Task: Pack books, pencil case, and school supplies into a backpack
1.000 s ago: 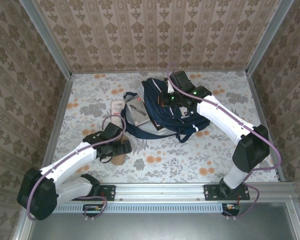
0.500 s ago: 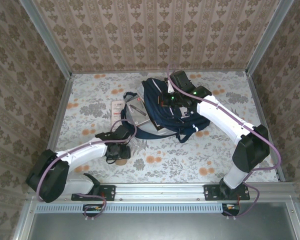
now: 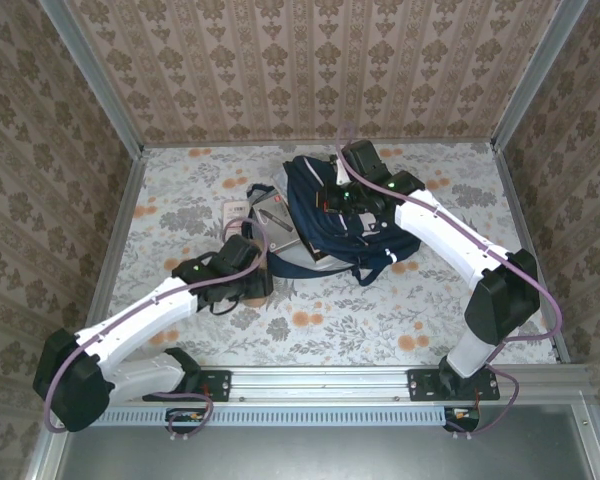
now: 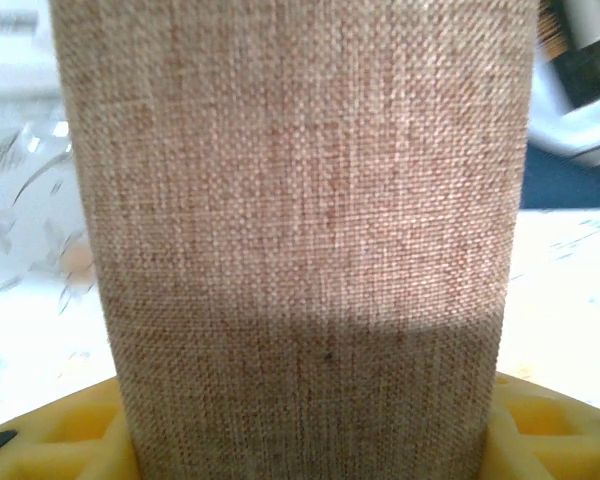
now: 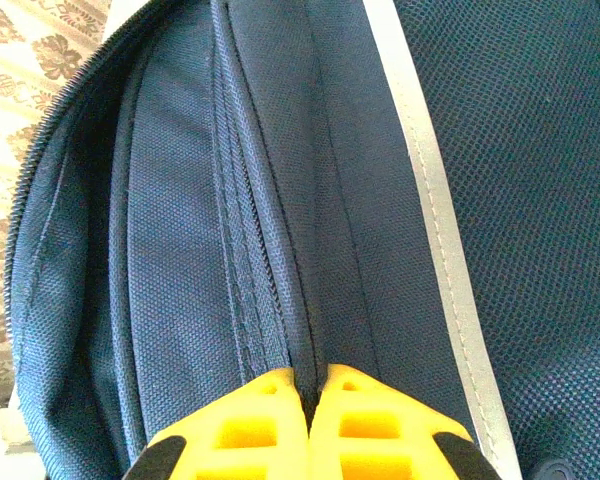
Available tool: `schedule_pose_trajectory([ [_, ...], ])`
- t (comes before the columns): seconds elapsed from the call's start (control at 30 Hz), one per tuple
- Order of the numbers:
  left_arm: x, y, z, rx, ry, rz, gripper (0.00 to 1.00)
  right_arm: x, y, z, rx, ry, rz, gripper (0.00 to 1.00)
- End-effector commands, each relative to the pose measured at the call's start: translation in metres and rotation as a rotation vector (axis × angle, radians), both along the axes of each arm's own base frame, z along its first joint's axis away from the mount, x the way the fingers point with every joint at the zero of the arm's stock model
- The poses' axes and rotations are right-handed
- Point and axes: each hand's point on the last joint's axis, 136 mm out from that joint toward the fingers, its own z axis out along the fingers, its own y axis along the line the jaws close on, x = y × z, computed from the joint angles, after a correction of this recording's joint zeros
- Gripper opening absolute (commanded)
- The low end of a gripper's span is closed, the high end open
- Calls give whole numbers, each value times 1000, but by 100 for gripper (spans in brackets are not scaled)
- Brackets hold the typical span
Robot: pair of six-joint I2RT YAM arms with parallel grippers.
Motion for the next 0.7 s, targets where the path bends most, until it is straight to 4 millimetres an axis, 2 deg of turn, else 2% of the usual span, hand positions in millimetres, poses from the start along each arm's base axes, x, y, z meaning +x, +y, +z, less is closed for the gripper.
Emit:
schedule_pose_trajectory([
  [0.0,21,-30,25,-48,-71,-78,39,-4,9,56,148,-114,47,0],
  [0.2,61,-77,38,-118,-110,-114,39,-8,10,58,196,-108,62,0],
  [0.4,93,-117,26,-131,-109,-181,41,-10,12,57,226,-96,71,0],
  [0.5,103,-134,20,-112,-116,-244,44,-11,11,57,229,-93,71,0],
  [0.67,108,-155,13,-60,-149,-348,47,-11,10,55,227,-88,70,0],
])
